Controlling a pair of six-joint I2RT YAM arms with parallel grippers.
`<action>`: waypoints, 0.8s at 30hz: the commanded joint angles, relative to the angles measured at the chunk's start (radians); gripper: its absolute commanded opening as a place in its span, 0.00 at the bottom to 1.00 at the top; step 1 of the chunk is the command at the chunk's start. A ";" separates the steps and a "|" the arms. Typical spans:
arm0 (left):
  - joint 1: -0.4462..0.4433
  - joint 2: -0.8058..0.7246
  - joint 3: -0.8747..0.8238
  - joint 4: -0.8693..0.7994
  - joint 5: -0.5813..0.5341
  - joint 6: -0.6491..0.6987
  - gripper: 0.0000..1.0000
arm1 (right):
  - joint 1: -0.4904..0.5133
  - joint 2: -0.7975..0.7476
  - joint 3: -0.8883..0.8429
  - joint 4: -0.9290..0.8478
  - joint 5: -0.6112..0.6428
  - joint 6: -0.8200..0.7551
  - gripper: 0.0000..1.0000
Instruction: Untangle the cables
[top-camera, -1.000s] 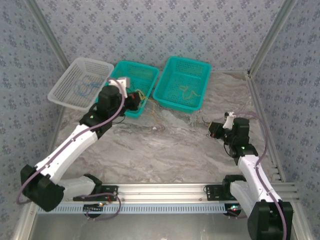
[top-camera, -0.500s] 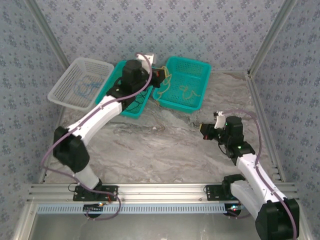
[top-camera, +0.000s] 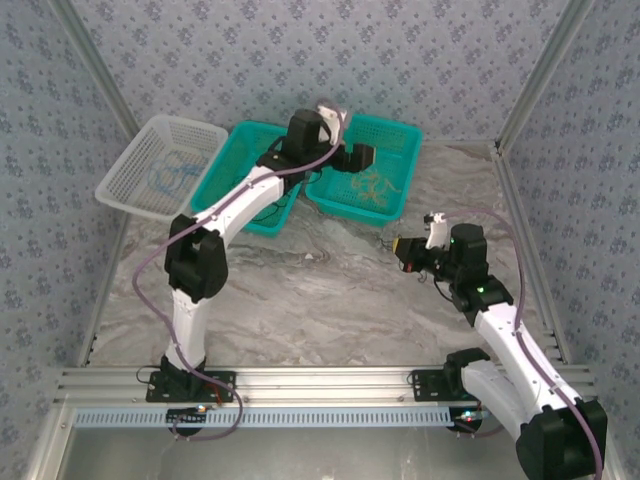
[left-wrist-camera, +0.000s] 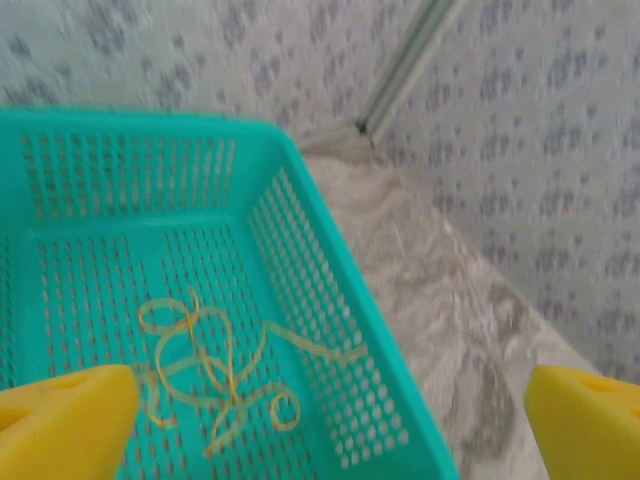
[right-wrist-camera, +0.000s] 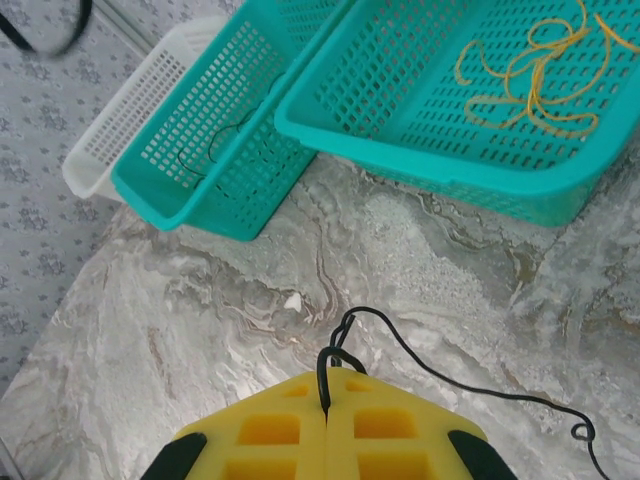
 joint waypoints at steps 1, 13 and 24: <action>-0.004 -0.155 -0.187 0.187 0.196 0.109 0.99 | -0.002 -0.002 0.043 0.018 -0.018 0.053 0.00; -0.083 -0.326 -0.649 0.517 0.525 0.388 0.99 | 0.009 0.041 0.086 0.153 -0.150 0.101 0.00; -0.171 -0.270 -0.640 0.559 0.368 0.493 0.64 | 0.059 0.094 0.116 0.217 -0.218 0.121 0.00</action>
